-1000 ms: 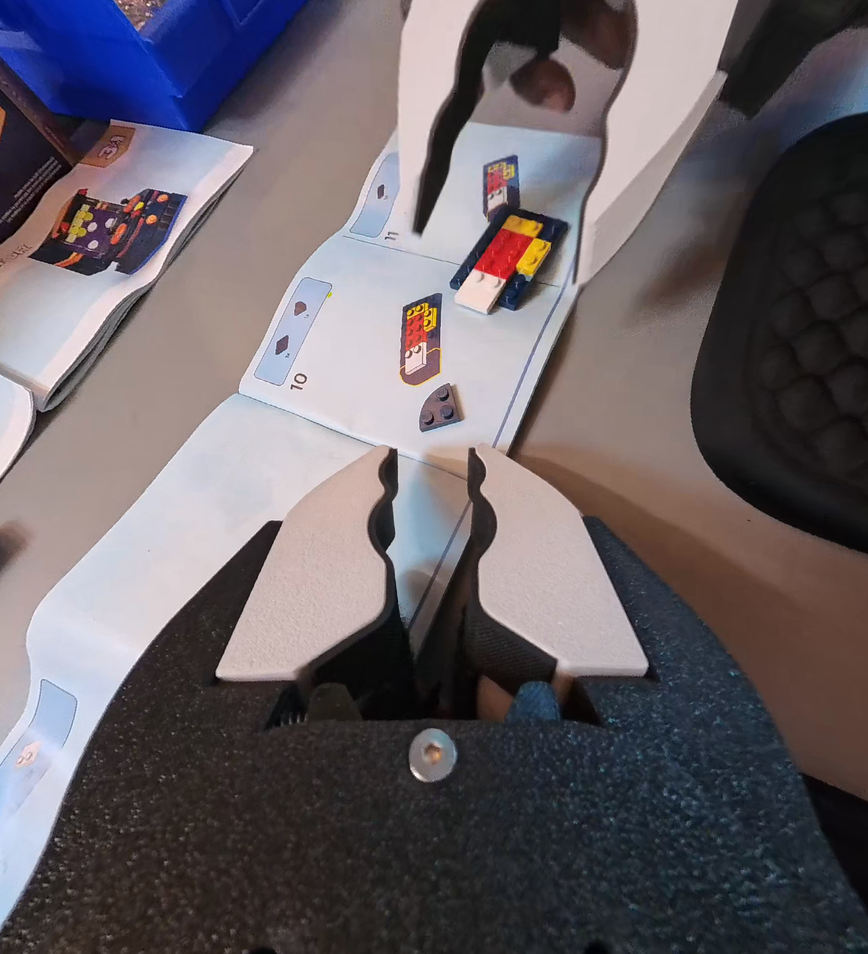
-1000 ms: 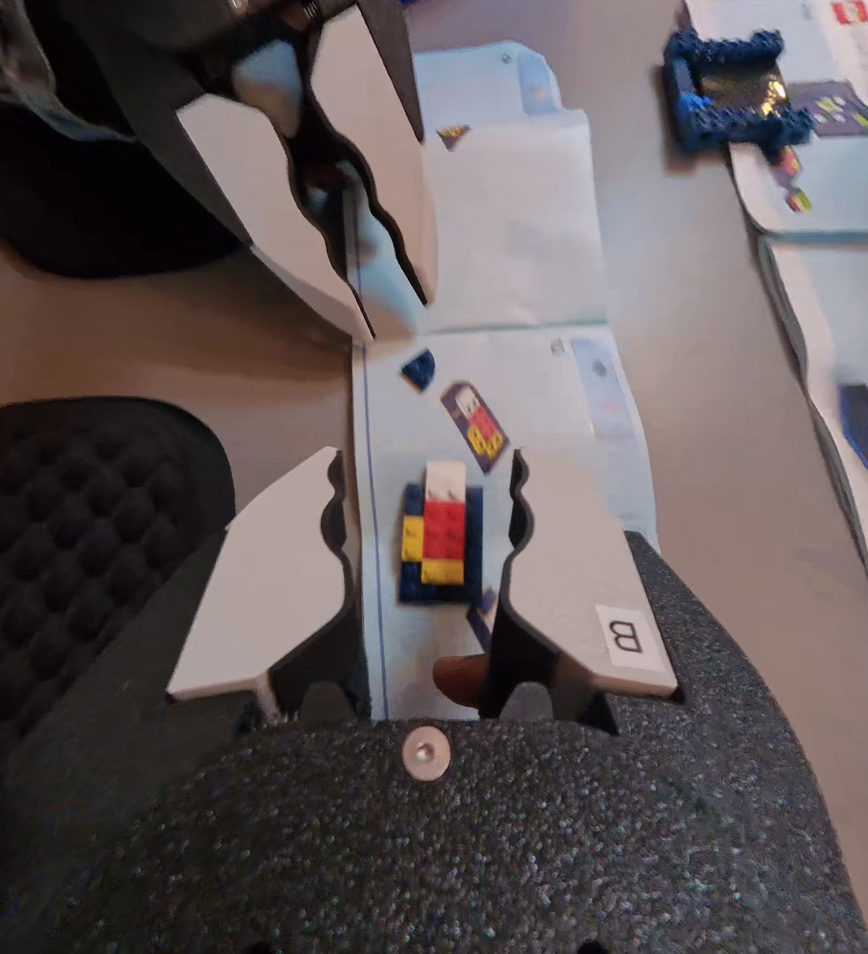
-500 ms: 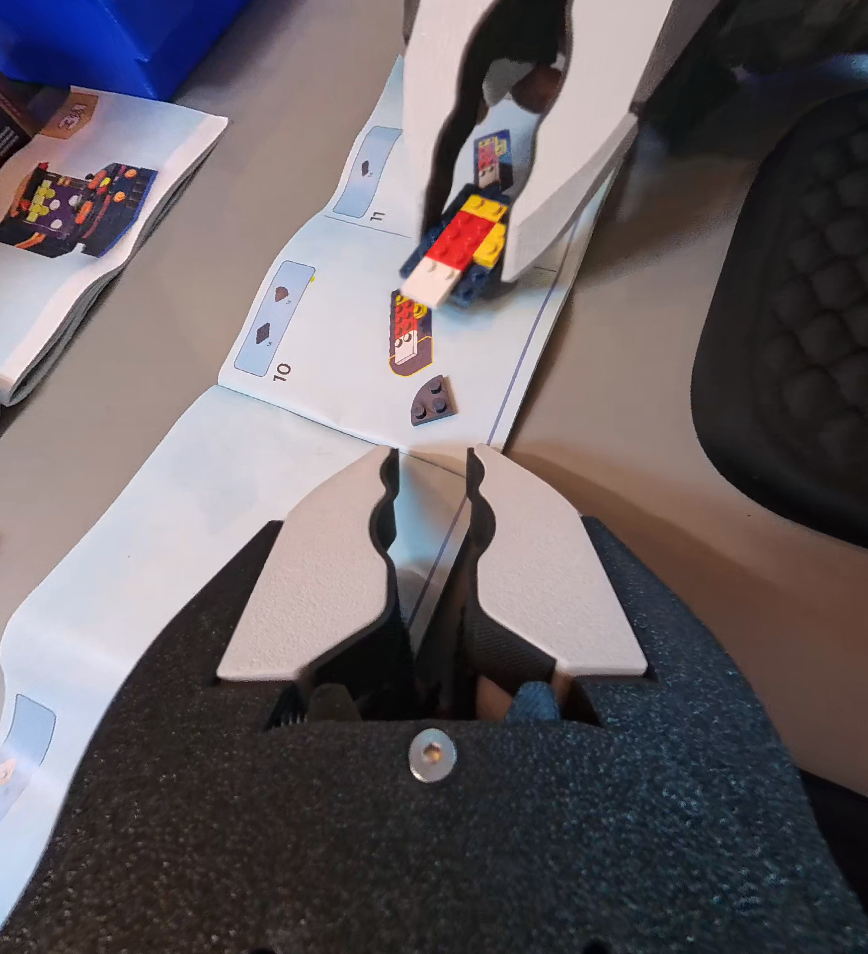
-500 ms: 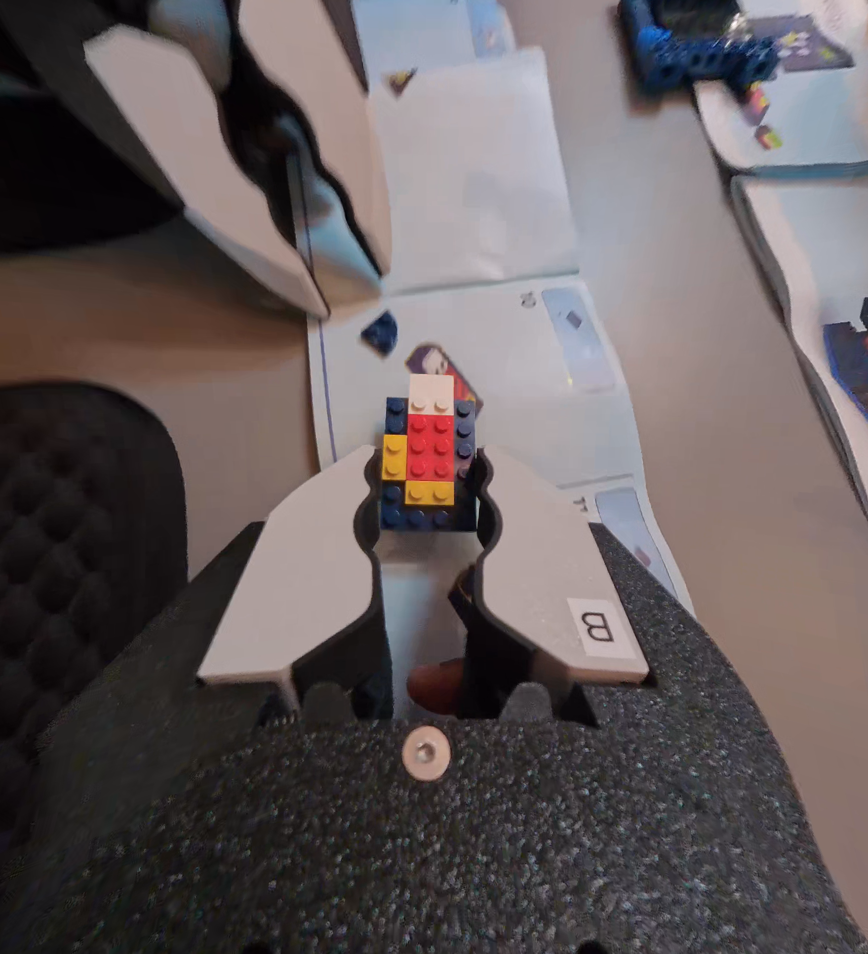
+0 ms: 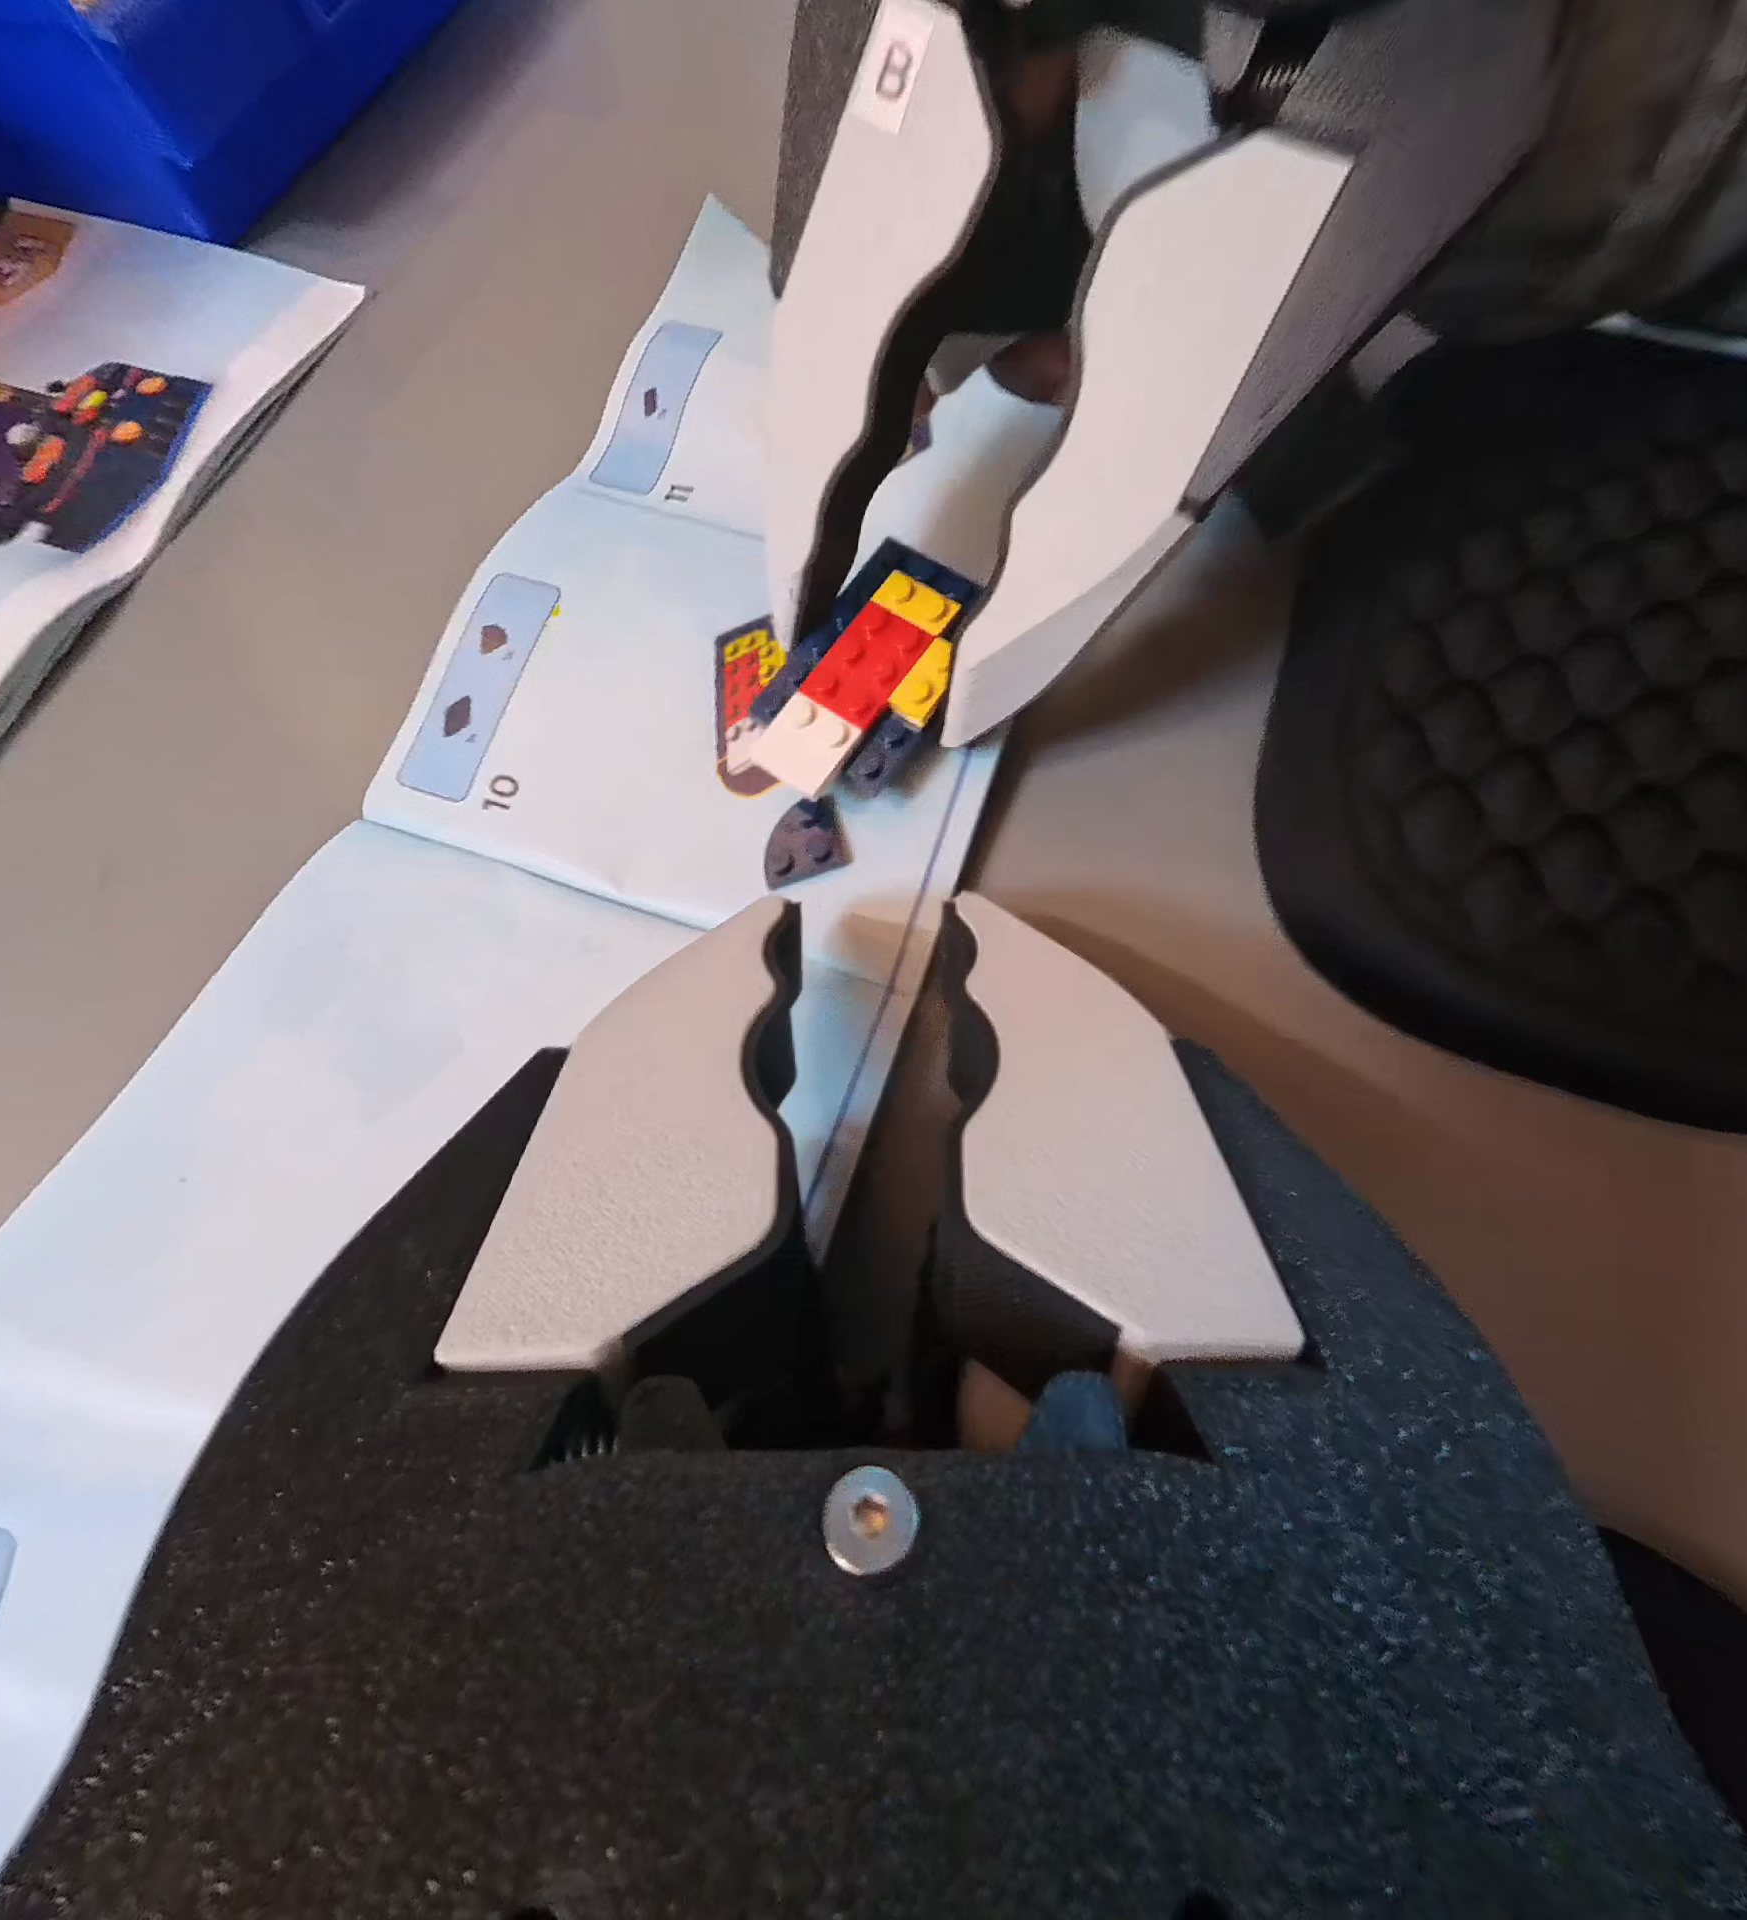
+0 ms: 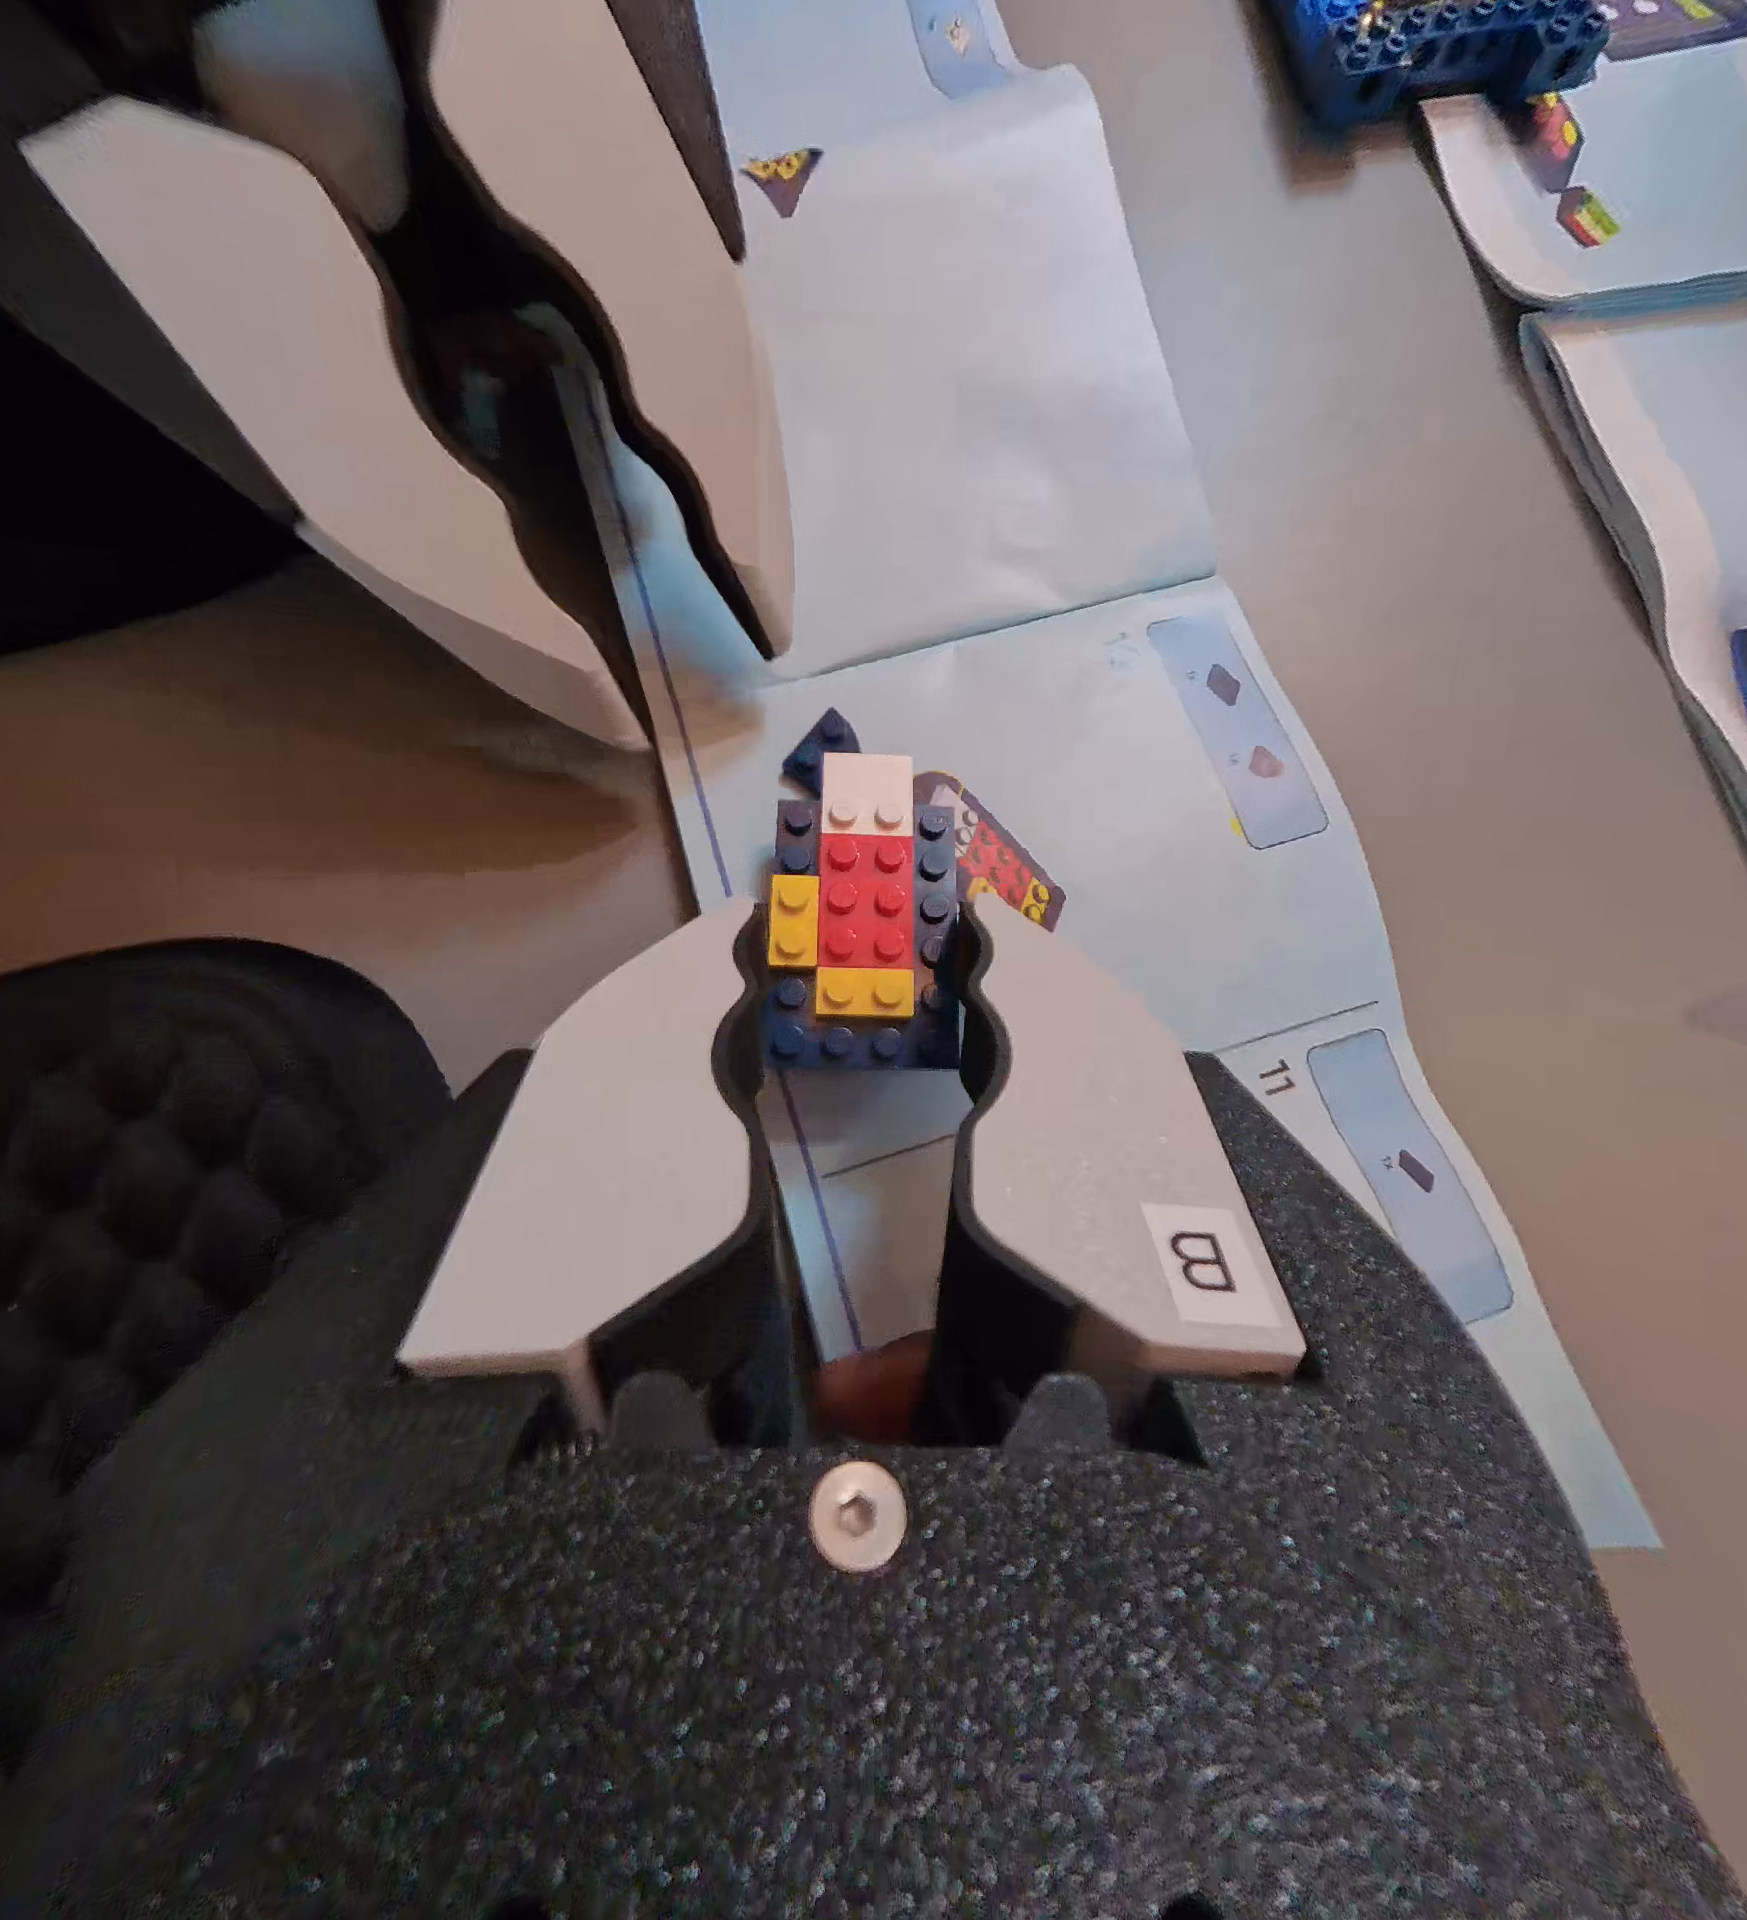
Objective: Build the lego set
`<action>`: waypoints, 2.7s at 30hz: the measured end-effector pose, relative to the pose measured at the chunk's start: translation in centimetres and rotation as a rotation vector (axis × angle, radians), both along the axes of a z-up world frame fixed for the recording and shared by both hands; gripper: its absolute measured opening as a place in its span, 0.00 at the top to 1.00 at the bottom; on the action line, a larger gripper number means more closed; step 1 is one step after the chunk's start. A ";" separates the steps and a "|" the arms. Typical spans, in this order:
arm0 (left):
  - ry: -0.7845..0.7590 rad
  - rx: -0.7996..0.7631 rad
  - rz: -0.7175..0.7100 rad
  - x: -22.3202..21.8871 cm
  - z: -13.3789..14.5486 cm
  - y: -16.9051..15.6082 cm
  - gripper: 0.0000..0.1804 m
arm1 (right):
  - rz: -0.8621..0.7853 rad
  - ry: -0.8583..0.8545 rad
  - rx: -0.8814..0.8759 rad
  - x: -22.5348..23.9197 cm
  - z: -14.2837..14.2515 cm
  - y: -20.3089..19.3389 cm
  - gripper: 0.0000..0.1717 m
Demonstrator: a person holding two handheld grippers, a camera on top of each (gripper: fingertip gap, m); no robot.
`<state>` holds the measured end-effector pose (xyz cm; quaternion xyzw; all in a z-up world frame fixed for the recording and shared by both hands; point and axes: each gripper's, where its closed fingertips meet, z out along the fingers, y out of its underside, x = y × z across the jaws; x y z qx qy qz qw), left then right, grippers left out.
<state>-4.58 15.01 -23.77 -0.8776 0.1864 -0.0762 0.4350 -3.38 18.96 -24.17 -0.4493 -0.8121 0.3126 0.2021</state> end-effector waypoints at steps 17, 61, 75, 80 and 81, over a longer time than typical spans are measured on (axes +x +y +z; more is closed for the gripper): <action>-0.211 -0.207 -0.100 1.1 -0.5 0.4 0.65 | -0.219 -0.037 0.043 0.5 -0.5 -0.4 0.80; -0.260 -0.149 -0.089 1.8 0.1 -0.1 0.67 | -0.108 0.039 0.122 -0.2 -0.7 -0.5 0.80; -0.245 -0.162 -0.102 2.0 -0.2 -0.2 0.67 | -0.124 0.051 0.086 0.0 -0.4 -0.2 0.80; -0.253 -0.163 -0.092 1.8 -0.3 -0.2 0.65 | -0.131 0.004 0.048 0.9 -0.4 -0.1 0.80; -0.249 -0.168 -0.098 1.9 -0.3 -0.2 0.65 | -0.113 -0.012 0.044 1.2 -0.5 -0.4 0.80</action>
